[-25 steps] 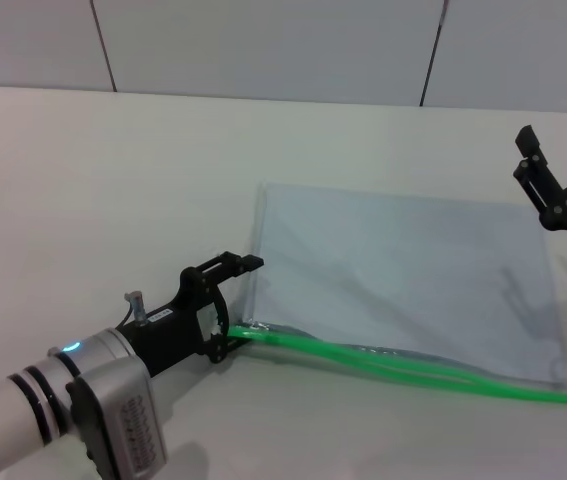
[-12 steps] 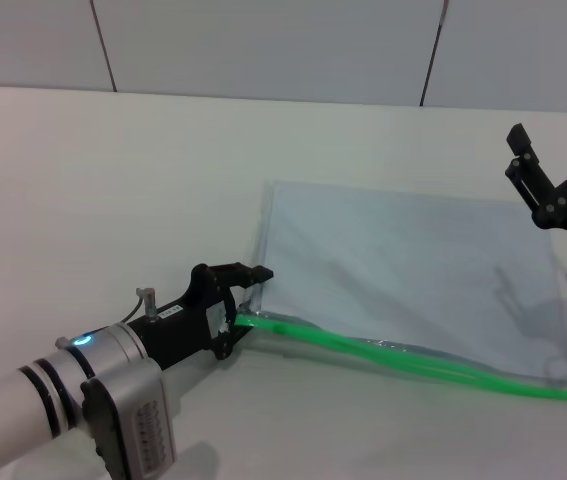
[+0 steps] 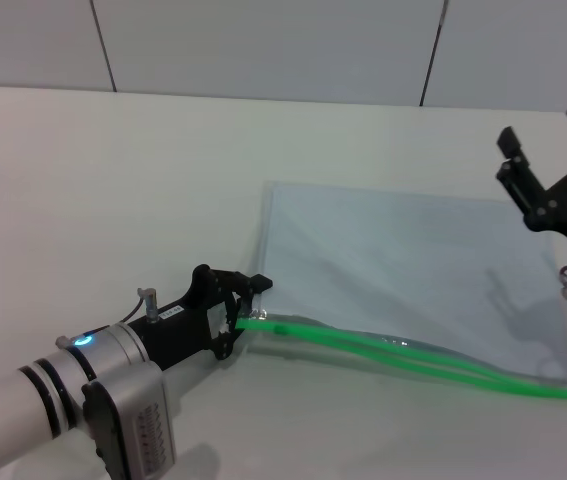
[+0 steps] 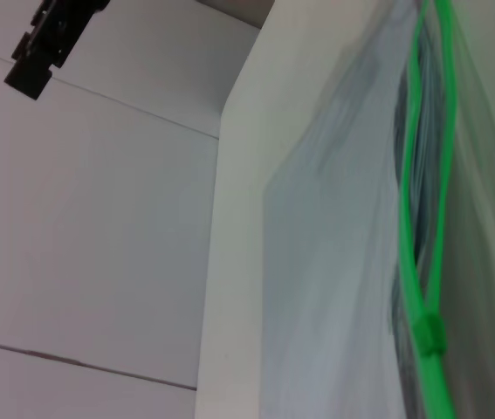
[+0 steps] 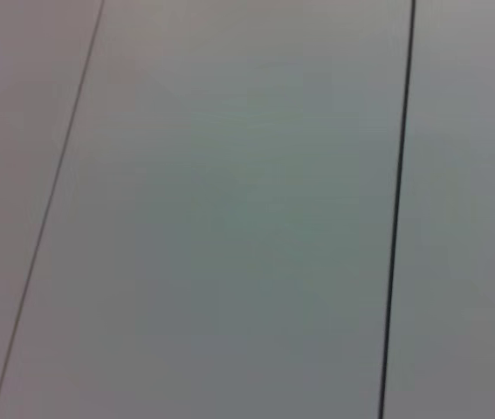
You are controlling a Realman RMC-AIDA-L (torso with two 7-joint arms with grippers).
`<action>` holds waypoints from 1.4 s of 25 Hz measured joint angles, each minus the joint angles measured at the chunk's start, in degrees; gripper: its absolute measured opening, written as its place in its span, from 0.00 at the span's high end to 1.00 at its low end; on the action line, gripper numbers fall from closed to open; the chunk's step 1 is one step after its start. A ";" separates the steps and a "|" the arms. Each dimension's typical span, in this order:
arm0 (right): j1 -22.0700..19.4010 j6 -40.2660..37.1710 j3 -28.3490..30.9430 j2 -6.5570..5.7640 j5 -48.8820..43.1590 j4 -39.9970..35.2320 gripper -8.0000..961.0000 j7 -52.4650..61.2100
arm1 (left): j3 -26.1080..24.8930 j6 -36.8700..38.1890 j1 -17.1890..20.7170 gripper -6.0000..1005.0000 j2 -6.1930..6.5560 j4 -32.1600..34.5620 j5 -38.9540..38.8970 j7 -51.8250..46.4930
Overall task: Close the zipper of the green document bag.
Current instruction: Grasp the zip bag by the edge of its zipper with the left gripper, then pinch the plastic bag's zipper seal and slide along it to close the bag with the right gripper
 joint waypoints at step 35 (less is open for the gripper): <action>11.14 22.81 -11.65 0.39 -31.75 3.94 0.23 -0.82 | 0.01 0.11 0.09 0.95 0.10 0.67 -0.19 2.13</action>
